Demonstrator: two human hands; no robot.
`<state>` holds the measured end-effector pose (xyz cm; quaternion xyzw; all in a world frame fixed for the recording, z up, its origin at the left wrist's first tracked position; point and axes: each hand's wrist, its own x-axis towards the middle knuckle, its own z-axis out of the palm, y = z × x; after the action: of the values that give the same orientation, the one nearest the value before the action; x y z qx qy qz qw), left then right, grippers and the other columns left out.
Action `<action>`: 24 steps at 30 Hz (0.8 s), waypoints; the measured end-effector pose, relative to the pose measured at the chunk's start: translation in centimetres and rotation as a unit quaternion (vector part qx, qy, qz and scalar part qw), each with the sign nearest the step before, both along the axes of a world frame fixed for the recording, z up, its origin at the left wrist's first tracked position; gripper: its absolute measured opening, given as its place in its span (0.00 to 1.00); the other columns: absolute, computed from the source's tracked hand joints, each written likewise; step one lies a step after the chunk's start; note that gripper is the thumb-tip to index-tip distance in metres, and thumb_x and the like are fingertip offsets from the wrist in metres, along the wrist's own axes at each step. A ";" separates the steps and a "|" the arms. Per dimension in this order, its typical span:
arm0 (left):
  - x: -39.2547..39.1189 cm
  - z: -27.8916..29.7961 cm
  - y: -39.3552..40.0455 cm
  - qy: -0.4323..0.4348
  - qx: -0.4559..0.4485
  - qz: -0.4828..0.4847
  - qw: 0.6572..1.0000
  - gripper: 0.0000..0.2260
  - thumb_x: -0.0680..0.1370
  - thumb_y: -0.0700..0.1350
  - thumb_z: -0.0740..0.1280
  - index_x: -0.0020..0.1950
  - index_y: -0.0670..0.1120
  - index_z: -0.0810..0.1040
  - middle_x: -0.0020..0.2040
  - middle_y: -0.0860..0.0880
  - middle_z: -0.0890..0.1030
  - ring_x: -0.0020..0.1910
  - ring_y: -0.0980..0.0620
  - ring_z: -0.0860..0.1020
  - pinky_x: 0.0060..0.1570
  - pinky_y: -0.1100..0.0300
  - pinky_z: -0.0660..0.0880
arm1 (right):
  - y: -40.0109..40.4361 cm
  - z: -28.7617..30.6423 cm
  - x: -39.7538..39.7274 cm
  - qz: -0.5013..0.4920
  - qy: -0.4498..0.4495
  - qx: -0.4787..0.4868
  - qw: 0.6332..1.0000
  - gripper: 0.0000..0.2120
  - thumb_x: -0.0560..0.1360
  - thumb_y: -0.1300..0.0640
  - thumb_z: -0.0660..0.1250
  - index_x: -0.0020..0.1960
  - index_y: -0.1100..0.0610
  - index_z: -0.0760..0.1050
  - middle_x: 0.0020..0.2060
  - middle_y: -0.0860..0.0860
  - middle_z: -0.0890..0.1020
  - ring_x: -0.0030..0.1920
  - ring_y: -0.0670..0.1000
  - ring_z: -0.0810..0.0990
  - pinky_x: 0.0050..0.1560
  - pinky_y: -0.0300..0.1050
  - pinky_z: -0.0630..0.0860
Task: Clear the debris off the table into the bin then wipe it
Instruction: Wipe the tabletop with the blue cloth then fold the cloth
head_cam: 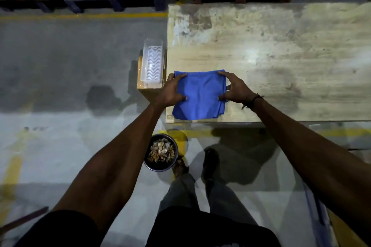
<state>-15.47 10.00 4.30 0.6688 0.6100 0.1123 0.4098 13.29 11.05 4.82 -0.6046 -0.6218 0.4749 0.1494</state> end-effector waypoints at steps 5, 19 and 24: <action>-0.1 -3.7 -0.9 0.001 0.014 0.017 1.000 0.41 0.69 0.47 0.80 0.79 0.43 0.68 0.76 0.37 0.63 0.71 0.34 0.72 0.69 0.46 0.74 | 0.4 -4.6 1.1 0.025 -0.067 -0.005 0.997 0.48 0.61 0.63 0.84 0.77 0.62 0.68 0.72 0.64 0.71 0.72 0.64 0.70 0.70 0.62 0.73; 0.9 -7.0 -3.9 0.156 0.150 0.024 0.976 0.22 0.85 0.46 0.58 0.80 0.44 0.66 0.81 0.42 0.65 0.77 0.39 0.66 0.69 0.40 0.70 | -4.7 -8.8 -11.4 -0.025 -0.274 0.159 0.948 0.33 0.82 0.36 0.56 0.84 0.45 0.58 0.84 0.59 0.52 0.84 0.65 0.46 0.76 0.78 0.42; -0.4 -9.2 -2.4 0.104 0.175 0.023 0.979 0.25 0.86 0.47 0.51 0.81 0.40 0.65 0.83 0.40 0.63 0.82 0.40 0.61 0.79 0.42 0.60 | -4.3 -10.8 -12.6 -0.070 -0.328 0.212 0.918 0.35 0.81 0.34 0.55 0.83 0.49 0.61 0.83 0.64 0.54 0.84 0.65 0.49 0.80 0.70 0.46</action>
<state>-15.91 7.57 -4.85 0.7236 0.6358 0.1566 0.2181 0.66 6.78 -5.97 -0.7228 -0.6779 0.0954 0.0944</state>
